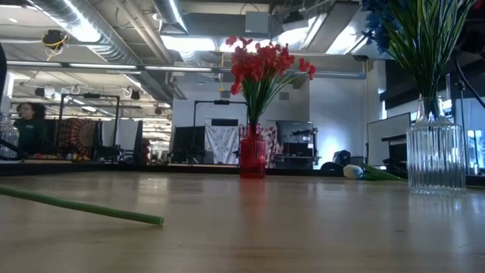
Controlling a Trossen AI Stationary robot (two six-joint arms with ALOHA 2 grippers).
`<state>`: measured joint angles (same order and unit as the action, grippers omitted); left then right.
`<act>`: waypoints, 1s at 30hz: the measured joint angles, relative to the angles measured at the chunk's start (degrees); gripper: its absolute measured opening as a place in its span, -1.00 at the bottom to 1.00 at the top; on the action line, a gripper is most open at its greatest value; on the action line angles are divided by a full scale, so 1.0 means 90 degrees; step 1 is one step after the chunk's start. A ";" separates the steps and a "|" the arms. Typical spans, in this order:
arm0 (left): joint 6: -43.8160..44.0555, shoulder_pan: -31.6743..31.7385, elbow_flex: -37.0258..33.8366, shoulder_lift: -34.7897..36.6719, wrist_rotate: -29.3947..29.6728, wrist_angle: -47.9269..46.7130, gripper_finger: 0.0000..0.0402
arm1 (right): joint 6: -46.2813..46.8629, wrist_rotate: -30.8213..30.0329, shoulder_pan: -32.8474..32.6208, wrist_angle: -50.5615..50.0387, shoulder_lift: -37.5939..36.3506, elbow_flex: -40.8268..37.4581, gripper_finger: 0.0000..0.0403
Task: Sort flowers into vase by color
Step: Put the top white flower into the yellow vase
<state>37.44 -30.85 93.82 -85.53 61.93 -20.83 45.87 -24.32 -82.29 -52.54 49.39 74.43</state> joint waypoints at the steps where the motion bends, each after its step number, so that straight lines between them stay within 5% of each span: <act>1: 0.0002 0.0038 0.0000 0.0051 0.0100 -0.0164 -0.23 | 0.0021 -0.0267 0.0056 -0.0002 0.0000 0.0163 0.09; 8: -0.0002 0.0490 0.0000 0.0259 0.0313 -0.1085 -0.23 | -0.0152 -0.3824 0.1227 0.0004 -0.0019 0.1012 0.14; 11: 0.0017 0.0785 0.0000 0.0246 -0.0069 -0.1534 -0.23 | -0.0452 -0.4548 0.2396 -0.0092 -0.0036 0.1055 0.14; 16: 0.0119 0.1280 0.0000 0.0145 -0.0518 -0.1937 -0.23 | -0.0691 -0.3160 0.5132 -0.0180 0.0234 0.1038 0.14; 21: -0.0020 0.1685 0.0000 0.0132 -0.0972 -0.1988 -0.23 | -0.0565 -0.0900 0.8047 -0.0572 0.1117 0.1002 0.14; 30: -0.0012 0.1729 0.0000 0.0140 -0.1183 -0.2770 -0.23 | -0.1602 0.0765 1.1804 -0.1137 0.2104 0.1014 0.14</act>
<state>37.33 -15.29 93.82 -84.27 51.28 -45.76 31.46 -17.44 23.95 -62.77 68.32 83.55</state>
